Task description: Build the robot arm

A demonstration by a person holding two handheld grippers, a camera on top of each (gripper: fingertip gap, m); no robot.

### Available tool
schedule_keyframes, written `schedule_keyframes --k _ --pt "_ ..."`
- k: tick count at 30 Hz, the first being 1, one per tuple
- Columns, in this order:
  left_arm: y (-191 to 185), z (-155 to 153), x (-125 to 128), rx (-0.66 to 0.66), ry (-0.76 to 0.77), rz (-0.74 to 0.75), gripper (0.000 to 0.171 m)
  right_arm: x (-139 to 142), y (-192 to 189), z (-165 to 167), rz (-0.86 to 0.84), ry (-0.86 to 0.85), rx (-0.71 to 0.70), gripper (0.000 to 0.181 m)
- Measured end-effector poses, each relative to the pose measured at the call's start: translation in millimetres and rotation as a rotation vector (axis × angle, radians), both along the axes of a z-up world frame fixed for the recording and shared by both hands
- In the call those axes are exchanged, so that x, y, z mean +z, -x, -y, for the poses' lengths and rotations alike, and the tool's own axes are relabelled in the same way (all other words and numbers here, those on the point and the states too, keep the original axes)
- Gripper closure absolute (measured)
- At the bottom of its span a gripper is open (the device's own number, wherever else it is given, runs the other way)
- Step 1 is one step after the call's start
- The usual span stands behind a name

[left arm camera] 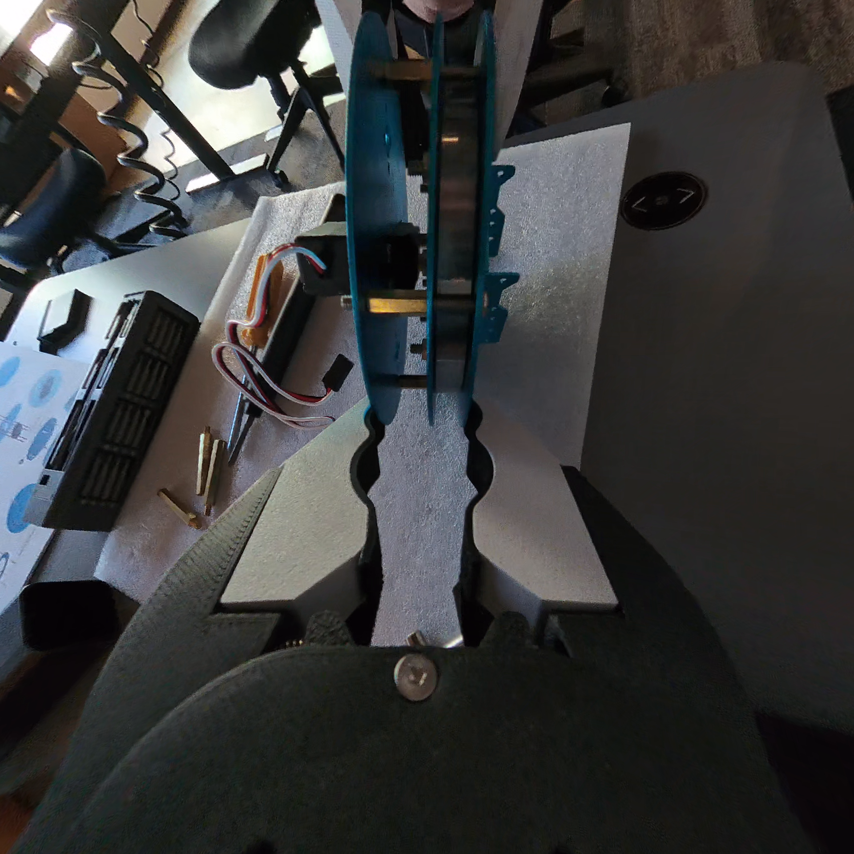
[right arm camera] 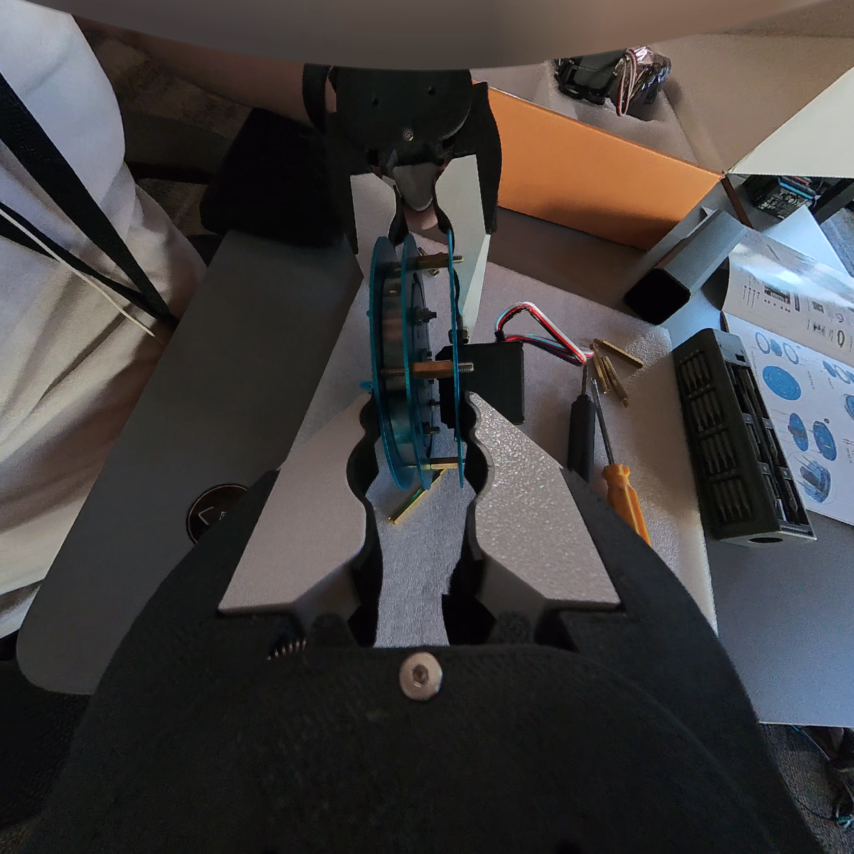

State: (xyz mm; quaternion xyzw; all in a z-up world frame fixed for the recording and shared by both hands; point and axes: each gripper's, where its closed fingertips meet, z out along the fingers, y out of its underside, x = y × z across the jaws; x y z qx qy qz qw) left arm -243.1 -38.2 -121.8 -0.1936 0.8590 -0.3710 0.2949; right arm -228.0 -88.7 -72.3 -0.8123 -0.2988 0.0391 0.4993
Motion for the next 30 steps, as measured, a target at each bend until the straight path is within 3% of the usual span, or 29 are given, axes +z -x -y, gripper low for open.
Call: schedule_keyframes --k 13,19,27,28,30 --pt "9.7 -5.2 7.1 0.049 -0.068 0.051 0.140 -2.1 9.9 -0.7 0.139 -0.049 -0.008 0.149" --pt "30.7 -17.5 18.4 0.061 -0.048 0.054 0.139 4.4 26.7 -15.2 0.078 -0.071 0.034 0.149" --pt "48.3 -28.4 18.4 0.061 0.022 0.017 0.139 -12.2 34.6 -28.0 0.030 -0.070 0.033 0.149" --pt "48.2 -27.7 22.5 0.071 0.060 0.014 0.137 -11.3 35.1 -28.3 0.027 -0.081 0.027 0.149" --pt "48.1 -26.0 35.1 0.079 0.139 0.017 0.114 -11.2 36.2 -28.3 0.033 -0.087 0.023 0.149"
